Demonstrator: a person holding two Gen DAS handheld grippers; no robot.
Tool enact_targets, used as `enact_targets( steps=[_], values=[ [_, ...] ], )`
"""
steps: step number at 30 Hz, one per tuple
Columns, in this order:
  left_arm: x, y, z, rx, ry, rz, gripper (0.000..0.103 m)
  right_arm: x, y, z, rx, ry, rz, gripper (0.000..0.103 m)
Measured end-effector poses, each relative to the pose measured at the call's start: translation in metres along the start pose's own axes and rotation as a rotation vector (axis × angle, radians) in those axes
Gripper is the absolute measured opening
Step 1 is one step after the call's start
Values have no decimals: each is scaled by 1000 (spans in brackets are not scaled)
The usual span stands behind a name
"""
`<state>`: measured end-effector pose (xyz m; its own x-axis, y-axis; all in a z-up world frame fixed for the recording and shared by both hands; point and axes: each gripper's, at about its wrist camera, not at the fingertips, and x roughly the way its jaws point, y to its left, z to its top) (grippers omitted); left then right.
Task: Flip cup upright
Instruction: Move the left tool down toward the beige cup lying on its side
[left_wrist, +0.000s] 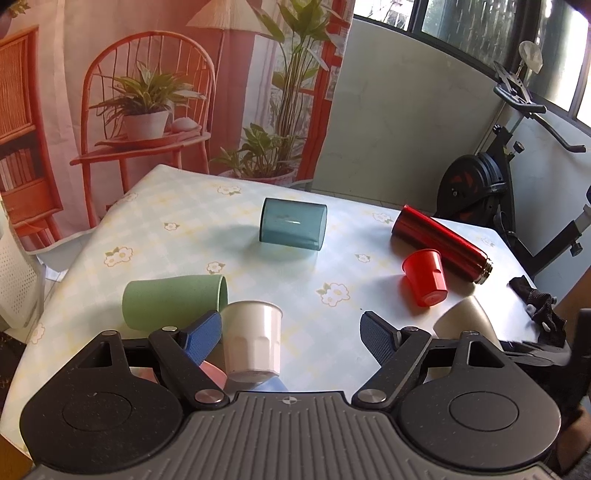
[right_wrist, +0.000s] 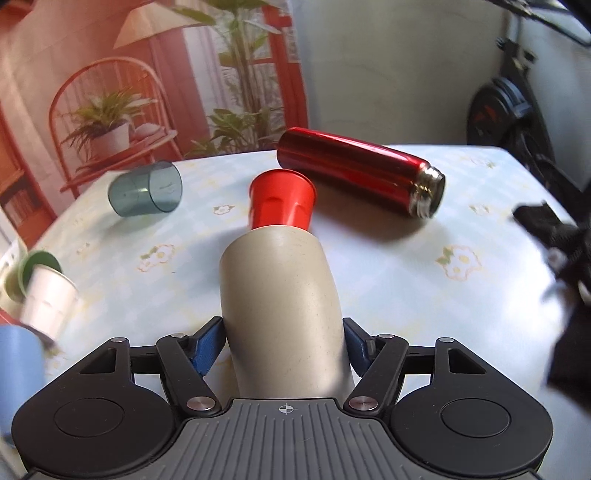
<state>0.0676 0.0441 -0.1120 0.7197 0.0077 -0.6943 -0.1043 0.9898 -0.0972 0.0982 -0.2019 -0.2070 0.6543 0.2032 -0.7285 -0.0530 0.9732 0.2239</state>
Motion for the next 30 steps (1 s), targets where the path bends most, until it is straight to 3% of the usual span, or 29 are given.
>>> enact_targets(
  steps=[8, 17, 30],
  values=[
    [-4, 6, -6, -19, -5, -10, 84, 0, 39, -8, 69, 118, 102, 63],
    [-11, 20, -11, -59, -16, 19, 84, 31, 96, -3, 5, 173, 142, 63],
    [-7, 24, -12, -88, -4, 34, 84, 33, 101, -5, 5, 207, 202, 65]
  ],
)
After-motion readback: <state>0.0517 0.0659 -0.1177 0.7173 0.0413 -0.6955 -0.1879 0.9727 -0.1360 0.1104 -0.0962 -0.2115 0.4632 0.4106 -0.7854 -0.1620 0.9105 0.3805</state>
